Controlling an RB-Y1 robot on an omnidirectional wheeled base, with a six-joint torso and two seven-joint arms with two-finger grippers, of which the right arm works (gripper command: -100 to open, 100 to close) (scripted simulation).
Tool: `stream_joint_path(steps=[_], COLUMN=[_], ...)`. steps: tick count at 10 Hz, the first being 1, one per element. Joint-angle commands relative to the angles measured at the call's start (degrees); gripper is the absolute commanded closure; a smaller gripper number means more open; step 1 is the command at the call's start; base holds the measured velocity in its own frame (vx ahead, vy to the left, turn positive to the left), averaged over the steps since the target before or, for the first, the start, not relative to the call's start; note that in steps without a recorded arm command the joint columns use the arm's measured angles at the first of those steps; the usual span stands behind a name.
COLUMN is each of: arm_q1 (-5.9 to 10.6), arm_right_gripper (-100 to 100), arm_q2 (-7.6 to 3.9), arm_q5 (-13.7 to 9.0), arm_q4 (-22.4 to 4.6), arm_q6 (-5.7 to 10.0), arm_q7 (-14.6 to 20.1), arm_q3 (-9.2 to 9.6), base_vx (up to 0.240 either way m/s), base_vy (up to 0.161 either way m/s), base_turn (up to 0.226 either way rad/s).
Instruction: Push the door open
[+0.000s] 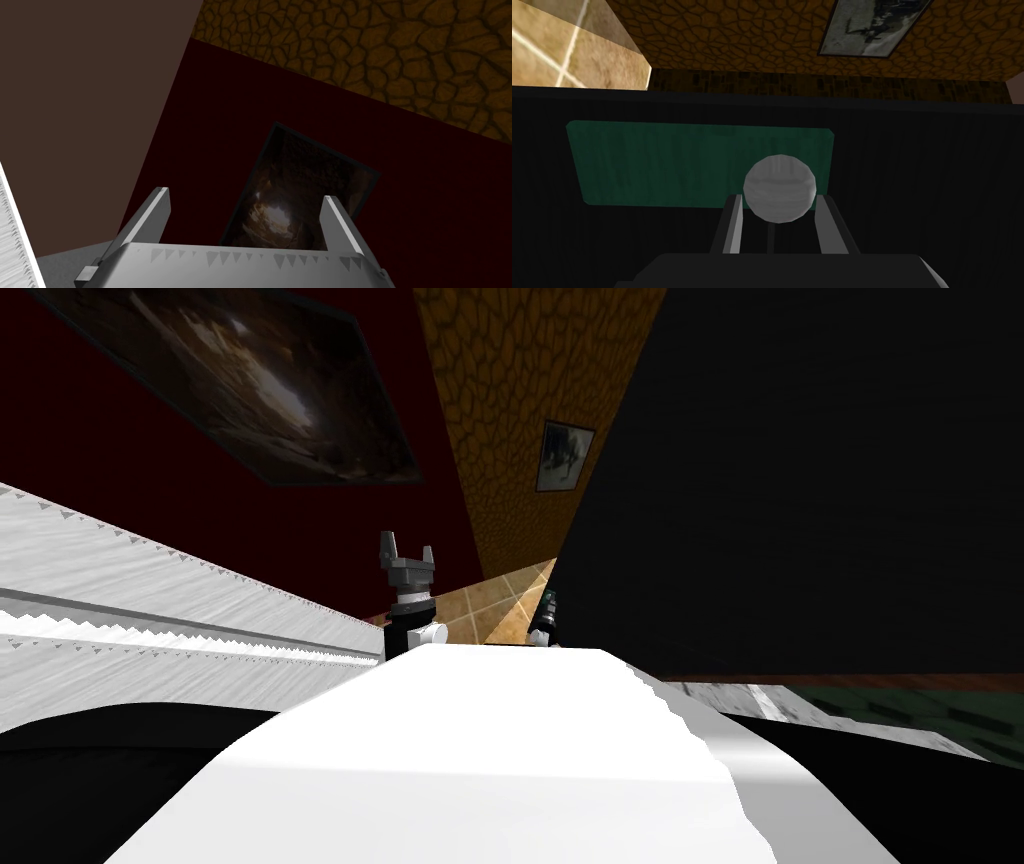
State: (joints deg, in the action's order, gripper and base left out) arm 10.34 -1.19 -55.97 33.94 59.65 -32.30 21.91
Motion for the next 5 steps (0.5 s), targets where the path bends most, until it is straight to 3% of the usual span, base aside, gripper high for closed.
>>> stream_joint_path(steps=[1,5], arm_q1=[0.00,0.01], arm_right_gripper=[100,100], arm_q2=[-0.71,-1.40], arm_q5=[-1.7,-5.8], arm_q4=[0.2,0.7], arm_q6=[0.78,2.62], arm_q7=[-0.8,-2.7], arm_q3=[-0.36,-1.21], base_vx=[0.123,0.215], base_vy=[0.014,-0.004], base_turn=[-0.012,-0.037])
